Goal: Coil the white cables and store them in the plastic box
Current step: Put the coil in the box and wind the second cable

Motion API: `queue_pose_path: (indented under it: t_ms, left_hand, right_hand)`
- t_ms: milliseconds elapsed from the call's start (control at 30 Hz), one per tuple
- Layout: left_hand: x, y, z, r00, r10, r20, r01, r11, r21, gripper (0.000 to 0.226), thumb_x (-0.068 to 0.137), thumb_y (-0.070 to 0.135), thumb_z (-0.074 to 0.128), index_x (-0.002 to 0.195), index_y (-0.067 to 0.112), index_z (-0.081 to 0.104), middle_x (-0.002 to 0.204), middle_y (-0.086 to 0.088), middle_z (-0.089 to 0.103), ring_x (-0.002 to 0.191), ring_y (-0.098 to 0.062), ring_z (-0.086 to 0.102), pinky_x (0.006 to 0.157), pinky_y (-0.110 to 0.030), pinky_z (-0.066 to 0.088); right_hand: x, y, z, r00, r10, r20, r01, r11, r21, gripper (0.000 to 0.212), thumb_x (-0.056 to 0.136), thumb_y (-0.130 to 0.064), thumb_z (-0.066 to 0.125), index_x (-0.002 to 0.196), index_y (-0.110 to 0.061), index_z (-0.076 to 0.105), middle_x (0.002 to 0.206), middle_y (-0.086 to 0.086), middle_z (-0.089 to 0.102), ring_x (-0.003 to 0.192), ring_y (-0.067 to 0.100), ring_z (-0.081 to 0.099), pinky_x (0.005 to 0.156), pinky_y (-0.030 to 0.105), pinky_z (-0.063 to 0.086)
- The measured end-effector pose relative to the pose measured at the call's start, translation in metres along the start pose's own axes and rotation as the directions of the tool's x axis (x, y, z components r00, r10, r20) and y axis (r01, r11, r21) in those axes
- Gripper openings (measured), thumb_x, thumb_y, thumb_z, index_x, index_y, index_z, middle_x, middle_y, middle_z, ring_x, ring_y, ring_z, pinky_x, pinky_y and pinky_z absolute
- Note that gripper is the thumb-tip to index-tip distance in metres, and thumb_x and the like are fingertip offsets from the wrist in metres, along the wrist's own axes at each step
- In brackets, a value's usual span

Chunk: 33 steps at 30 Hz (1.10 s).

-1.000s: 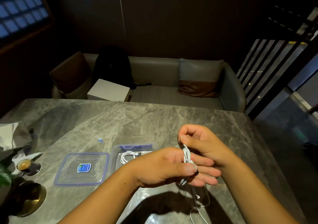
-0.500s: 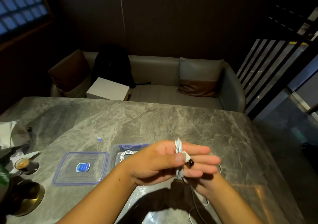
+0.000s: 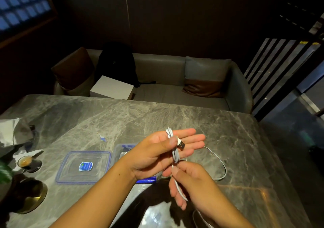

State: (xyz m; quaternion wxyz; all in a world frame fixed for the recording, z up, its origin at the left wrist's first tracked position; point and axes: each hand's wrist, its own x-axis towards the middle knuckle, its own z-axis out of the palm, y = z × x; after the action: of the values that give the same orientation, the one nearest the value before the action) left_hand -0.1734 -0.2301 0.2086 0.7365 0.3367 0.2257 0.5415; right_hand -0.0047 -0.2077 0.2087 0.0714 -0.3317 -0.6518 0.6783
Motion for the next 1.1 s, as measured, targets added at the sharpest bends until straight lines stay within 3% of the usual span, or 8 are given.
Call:
queue_pose_path:
  t_ms: [100, 267, 433, 600, 733, 833, 967, 1100]
  left_hand:
    - [-0.001, -0.002, -0.004, 1.000, -0.009, -0.018, 0.010, 1.000, 0.017, 0.054, 0.099, 0.013, 0.043, 0.147, -0.008, 0.030, 0.151, -0.027, 0.039, 0.142, -0.041, 0.037, 0.119, -0.043, 0.027]
    - [-0.004, -0.002, -0.006, 0.998, -0.028, -0.048, 0.031, 0.997, 0.066, 0.051, 0.100, 0.013, 0.041, 0.146, -0.006, 0.033, 0.149, -0.026, 0.042, 0.140, -0.039, 0.040, 0.118, -0.043, 0.030]
    - [-0.006, 0.001, -0.011, 0.994, -0.062, -0.090, 0.068, 0.996, 0.060, 0.053, 0.099, 0.012, 0.044, 0.147, -0.006, 0.031, 0.149, -0.027, 0.042, 0.140, -0.039, 0.040, 0.118, -0.046, 0.029]
    - [-0.006, -0.012, -0.010, 0.992, -0.115, -0.058, 0.119, 0.991, 0.068, 0.056, 0.096, 0.015, 0.050, 0.145, -0.008, 0.036, 0.146, -0.027, 0.045, 0.138, -0.038, 0.042, 0.118, -0.044, 0.030]
    - [-0.002, -0.015, -0.002, 0.989, -0.148, -0.023, 0.149, 0.987, 0.062, 0.051, 0.096, 0.015, 0.047, 0.142, -0.006, 0.044, 0.136, -0.018, 0.057, 0.125, -0.026, 0.055, 0.114, -0.039, 0.038]
    - [-0.001, -0.012, 0.004, 0.989, -0.148, -0.013, 0.148, 0.989, 0.020, 0.044, 0.098, 0.010, 0.043, 0.139, -0.007, 0.046, 0.136, -0.018, 0.056, 0.127, -0.026, 0.055, 0.110, -0.034, 0.043]
    - [0.002, -0.014, 0.009, 0.984, -0.176, -0.008, 0.176, 0.981, 0.078, 0.048, 0.094, 0.014, 0.052, 0.136, -0.008, 0.048, 0.132, -0.026, 0.055, 0.125, -0.032, 0.056, 0.112, -0.036, 0.041]
    - [0.003, -0.017, 0.011, 0.973, -0.231, 0.031, 0.223, 0.961, 0.166, 0.049, 0.092, 0.018, 0.057, 0.130, -0.013, 0.049, 0.129, -0.029, 0.056, 0.127, -0.038, 0.051, 0.114, -0.039, 0.038]
  right_hand:
    - [-0.007, -0.006, 0.002, 1.000, -0.008, -0.015, 0.006, 0.992, -0.128, 0.031, 0.101, -0.025, 0.048, 0.072, -0.022, 0.059, 0.056, -0.005, 0.056, 0.044, 0.007, 0.051, 0.048, 0.022, 0.044]
    - [-0.010, -0.007, -0.002, 0.998, 0.008, -0.062, -0.014, 0.995, -0.098, 0.004, 0.089, -0.016, 0.066, 0.090, -0.016, 0.071, 0.051, -0.006, 0.058, 0.043, 0.005, 0.049, 0.049, 0.020, 0.039]
    - [-0.023, -0.019, -0.017, 0.973, -0.194, -0.123, 0.170, 0.969, -0.177, 0.012, 0.086, -0.025, 0.068, 0.077, -0.016, 0.070, 0.053, -0.010, 0.055, 0.052, -0.001, 0.048, 0.056, 0.019, 0.038]
    - [-0.023, -0.036, -0.037, 0.920, -0.374, -0.117, 0.274, 0.828, -0.488, 0.015, 0.093, -0.023, 0.067, 0.084, -0.031, 0.076, 0.072, -0.021, 0.070, 0.065, 0.006, 0.064, 0.061, 0.021, 0.047]
    - [-0.018, -0.046, -0.053, 0.874, -0.461, -0.152, 0.269, 0.721, -0.638, 0.014, 0.085, -0.027, 0.075, 0.073, -0.033, 0.074, 0.066, -0.019, 0.068, 0.065, 0.007, 0.066, 0.056, 0.013, 0.042]
    - [-0.015, -0.051, -0.063, 0.867, -0.480, -0.135, 0.286, 0.699, -0.655, 0.017, 0.085, -0.025, 0.075, 0.070, -0.032, 0.073, 0.063, -0.016, 0.066, 0.063, 0.010, 0.064, 0.054, 0.015, 0.042]
    - [-0.017, -0.056, -0.068, 0.876, -0.476, -0.081, 0.335, 0.720, -0.607, 0.021, 0.087, -0.039, 0.070, 0.067, -0.035, 0.070, 0.062, -0.016, 0.067, 0.059, 0.008, 0.064, 0.053, 0.014, 0.042]
    - [-0.008, -0.053, -0.067, 0.879, -0.474, -0.048, 0.337, 0.690, -0.641, 0.014, 0.086, -0.032, 0.074, 0.072, -0.029, 0.074, 0.066, -0.013, 0.069, 0.065, 0.010, 0.067, 0.056, 0.016, 0.045]
